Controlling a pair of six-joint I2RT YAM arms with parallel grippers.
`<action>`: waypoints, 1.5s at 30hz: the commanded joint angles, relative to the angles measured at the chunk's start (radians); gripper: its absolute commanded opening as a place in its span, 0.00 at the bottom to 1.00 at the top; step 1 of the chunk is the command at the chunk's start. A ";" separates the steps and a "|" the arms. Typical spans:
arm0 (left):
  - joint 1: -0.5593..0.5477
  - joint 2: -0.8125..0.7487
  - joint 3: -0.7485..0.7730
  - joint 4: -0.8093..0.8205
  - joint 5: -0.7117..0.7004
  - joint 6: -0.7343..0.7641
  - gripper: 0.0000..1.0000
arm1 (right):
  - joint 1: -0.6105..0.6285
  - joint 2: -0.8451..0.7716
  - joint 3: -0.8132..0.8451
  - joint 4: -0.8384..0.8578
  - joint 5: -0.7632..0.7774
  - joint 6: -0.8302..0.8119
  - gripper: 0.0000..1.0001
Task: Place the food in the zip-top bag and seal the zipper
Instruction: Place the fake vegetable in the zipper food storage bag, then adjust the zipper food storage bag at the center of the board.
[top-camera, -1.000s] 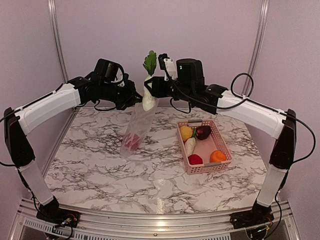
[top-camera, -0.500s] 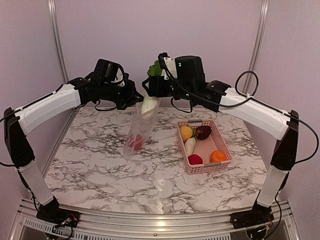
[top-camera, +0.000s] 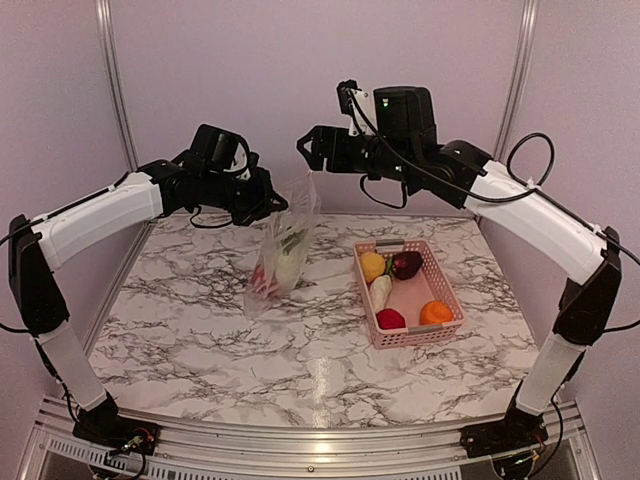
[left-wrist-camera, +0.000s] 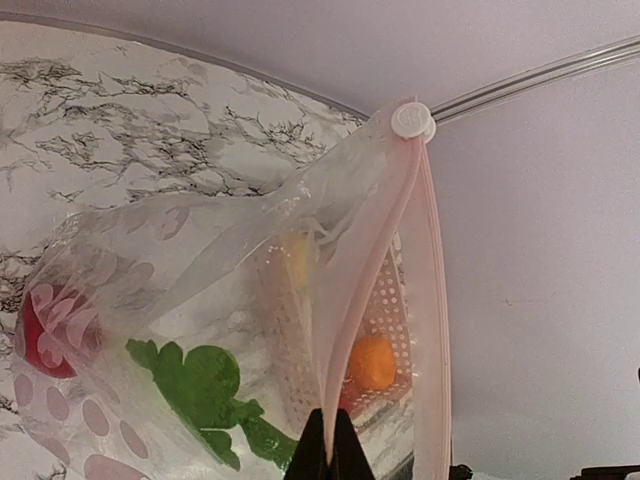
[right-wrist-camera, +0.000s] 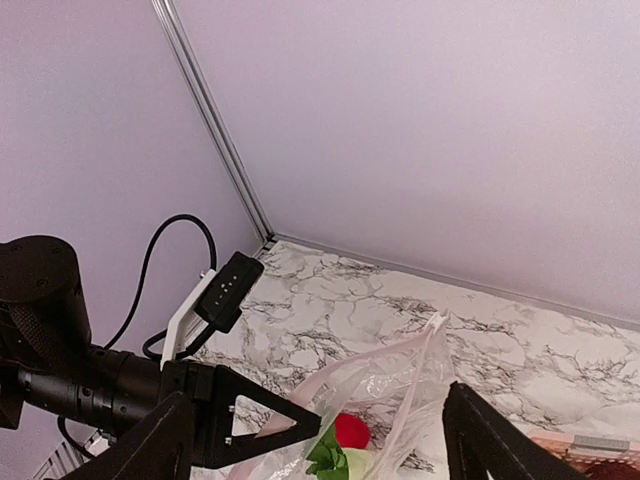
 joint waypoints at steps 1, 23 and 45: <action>0.004 -0.029 0.111 -0.089 -0.044 0.137 0.00 | -0.016 -0.074 -0.029 -0.045 0.032 0.008 0.82; 0.024 -0.095 0.319 -0.523 -0.485 0.518 0.00 | -0.229 -0.217 -0.293 -0.080 -0.120 0.051 0.75; 0.021 -0.006 0.115 -0.316 -0.032 0.296 0.00 | -0.409 -0.190 -0.572 -0.172 -0.353 0.114 0.71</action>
